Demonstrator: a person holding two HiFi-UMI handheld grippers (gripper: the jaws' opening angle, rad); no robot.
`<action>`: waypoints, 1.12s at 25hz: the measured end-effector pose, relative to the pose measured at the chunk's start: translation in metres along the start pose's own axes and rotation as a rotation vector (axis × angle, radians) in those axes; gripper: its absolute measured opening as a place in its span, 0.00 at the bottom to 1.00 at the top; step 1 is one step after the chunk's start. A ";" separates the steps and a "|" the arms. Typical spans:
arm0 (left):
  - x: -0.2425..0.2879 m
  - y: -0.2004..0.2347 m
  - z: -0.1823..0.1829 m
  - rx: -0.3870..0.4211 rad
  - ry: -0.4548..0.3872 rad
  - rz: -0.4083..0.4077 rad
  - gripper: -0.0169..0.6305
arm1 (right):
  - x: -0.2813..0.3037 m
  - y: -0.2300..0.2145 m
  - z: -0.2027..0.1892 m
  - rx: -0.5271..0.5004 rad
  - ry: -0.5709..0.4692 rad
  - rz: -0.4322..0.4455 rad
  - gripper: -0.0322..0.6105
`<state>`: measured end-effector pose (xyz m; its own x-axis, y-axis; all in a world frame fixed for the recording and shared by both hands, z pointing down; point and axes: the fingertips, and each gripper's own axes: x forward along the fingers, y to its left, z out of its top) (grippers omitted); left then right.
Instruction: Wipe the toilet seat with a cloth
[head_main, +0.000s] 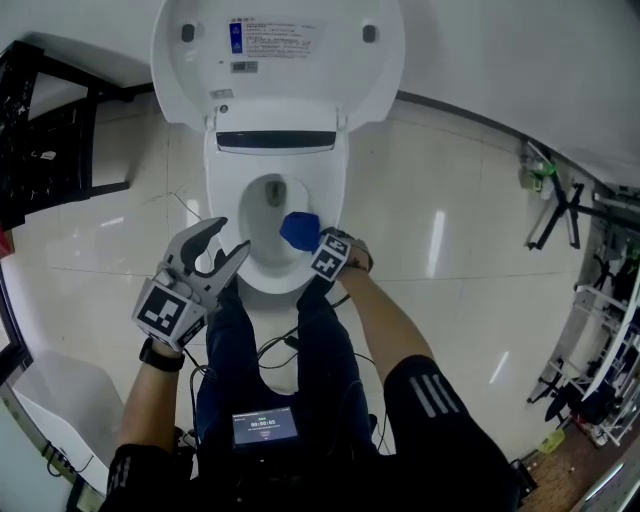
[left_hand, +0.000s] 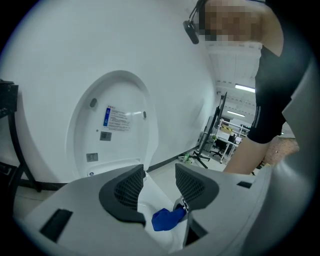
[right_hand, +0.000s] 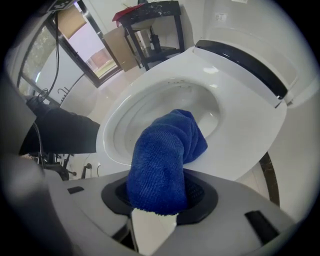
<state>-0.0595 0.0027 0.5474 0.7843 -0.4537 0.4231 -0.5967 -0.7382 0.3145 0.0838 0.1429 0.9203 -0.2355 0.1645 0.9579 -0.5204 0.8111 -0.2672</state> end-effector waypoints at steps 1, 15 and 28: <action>-0.002 -0.001 0.000 0.001 0.003 -0.003 0.34 | 0.002 0.008 -0.002 0.020 0.000 0.016 0.35; -0.043 -0.018 0.048 0.115 -0.005 -0.067 0.34 | -0.126 0.028 0.055 0.286 -0.401 0.004 0.35; -0.120 -0.036 0.184 0.272 -0.133 -0.050 0.34 | -0.422 0.028 0.145 0.341 -0.920 -0.154 0.35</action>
<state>-0.1013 -0.0081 0.3294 0.8374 -0.4620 0.2922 -0.5041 -0.8594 0.0858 0.0497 0.0142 0.4930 -0.6157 -0.5456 0.5685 -0.7730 0.5584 -0.3013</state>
